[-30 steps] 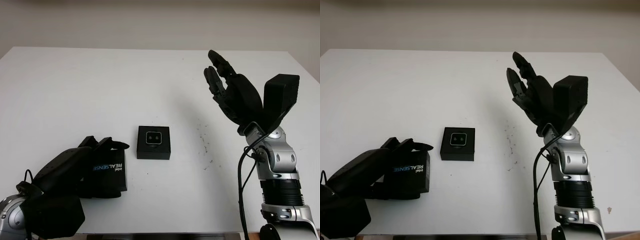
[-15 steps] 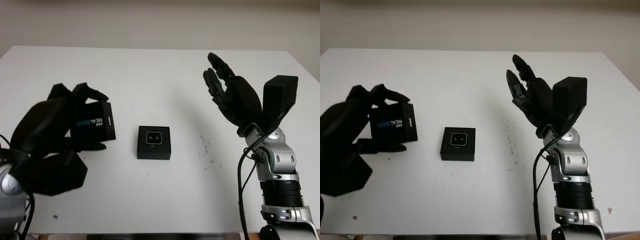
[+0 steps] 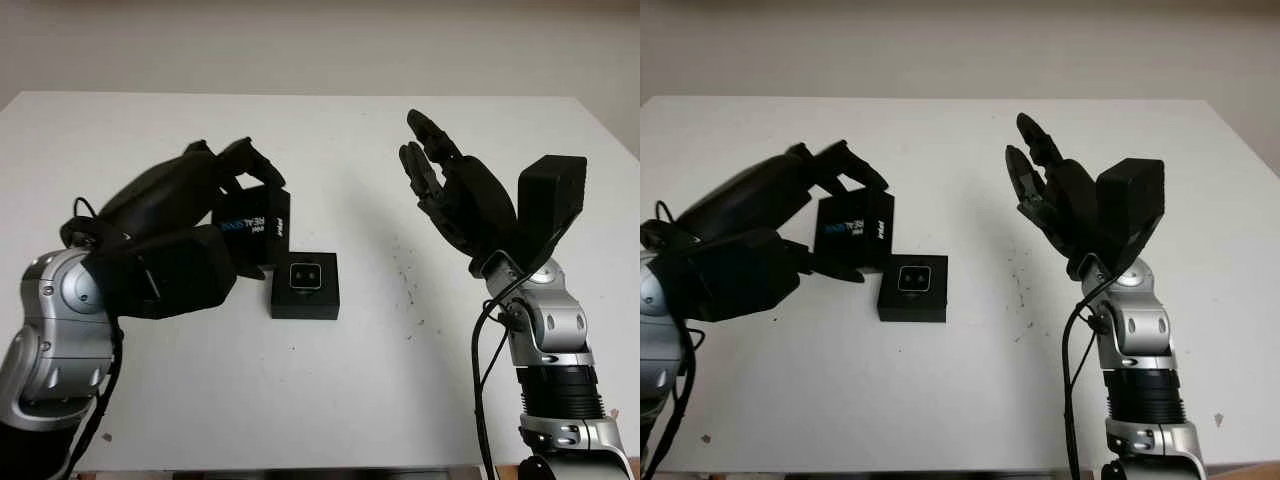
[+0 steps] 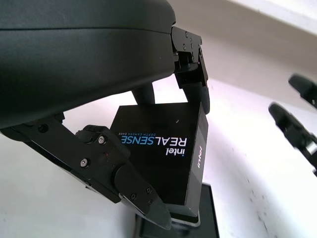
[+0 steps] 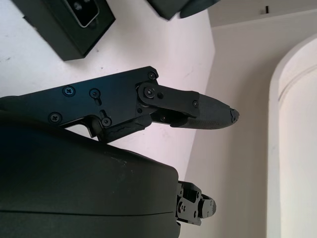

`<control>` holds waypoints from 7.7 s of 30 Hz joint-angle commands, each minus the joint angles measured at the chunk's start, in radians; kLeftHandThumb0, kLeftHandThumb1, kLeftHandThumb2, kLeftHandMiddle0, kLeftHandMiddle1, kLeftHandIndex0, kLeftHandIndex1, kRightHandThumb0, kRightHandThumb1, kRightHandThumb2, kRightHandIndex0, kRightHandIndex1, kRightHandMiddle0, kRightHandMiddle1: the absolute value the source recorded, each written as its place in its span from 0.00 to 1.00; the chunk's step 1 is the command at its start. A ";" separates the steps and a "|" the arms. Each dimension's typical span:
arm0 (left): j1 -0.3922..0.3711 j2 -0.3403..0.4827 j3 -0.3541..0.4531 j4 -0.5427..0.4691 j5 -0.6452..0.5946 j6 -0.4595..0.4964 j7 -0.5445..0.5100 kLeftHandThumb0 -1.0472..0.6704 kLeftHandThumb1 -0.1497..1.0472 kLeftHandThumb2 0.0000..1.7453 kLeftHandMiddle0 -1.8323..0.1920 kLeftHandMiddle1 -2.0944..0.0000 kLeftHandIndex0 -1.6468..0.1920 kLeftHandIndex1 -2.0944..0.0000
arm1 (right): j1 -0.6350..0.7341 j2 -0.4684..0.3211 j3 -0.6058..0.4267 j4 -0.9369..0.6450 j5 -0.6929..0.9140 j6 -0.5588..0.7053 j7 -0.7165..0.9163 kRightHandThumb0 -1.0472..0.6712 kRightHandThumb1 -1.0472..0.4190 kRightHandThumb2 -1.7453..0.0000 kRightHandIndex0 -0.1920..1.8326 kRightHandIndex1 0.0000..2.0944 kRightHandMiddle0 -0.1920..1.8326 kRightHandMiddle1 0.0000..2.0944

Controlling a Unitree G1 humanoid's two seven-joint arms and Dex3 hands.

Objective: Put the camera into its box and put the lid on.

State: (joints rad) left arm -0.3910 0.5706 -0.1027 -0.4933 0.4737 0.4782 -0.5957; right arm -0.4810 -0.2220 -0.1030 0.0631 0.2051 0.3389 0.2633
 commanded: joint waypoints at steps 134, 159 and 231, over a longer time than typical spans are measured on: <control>-0.372 -0.143 -0.294 0.405 -0.090 0.246 -0.035 0.45 0.94 0.03 0.68 0.17 0.71 0.24 | 0.047 0.075 0.021 -0.033 0.014 0.022 -0.046 0.26 0.00 0.79 0.02 0.03 0.04 0.03; -0.354 -0.226 -0.337 0.541 -0.047 0.038 0.028 0.44 0.93 0.03 0.75 0.24 0.72 0.29 | 0.057 0.068 0.024 -0.057 0.007 0.043 -0.045 0.26 0.00 0.79 0.03 0.03 0.05 0.03; 0.180 -0.443 0.282 0.344 -0.657 -0.492 0.404 0.14 1.00 0.34 1.00 1.00 1.00 1.00 | 0.154 0.154 0.061 -0.049 -0.036 -0.169 -0.089 0.21 0.00 0.64 0.00 0.00 0.00 0.00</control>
State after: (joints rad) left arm -0.2270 0.1163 0.1569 -0.1483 -0.1690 0.0146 -0.1832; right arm -0.3332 -0.0700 -0.0429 0.0173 0.1720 0.1892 0.1776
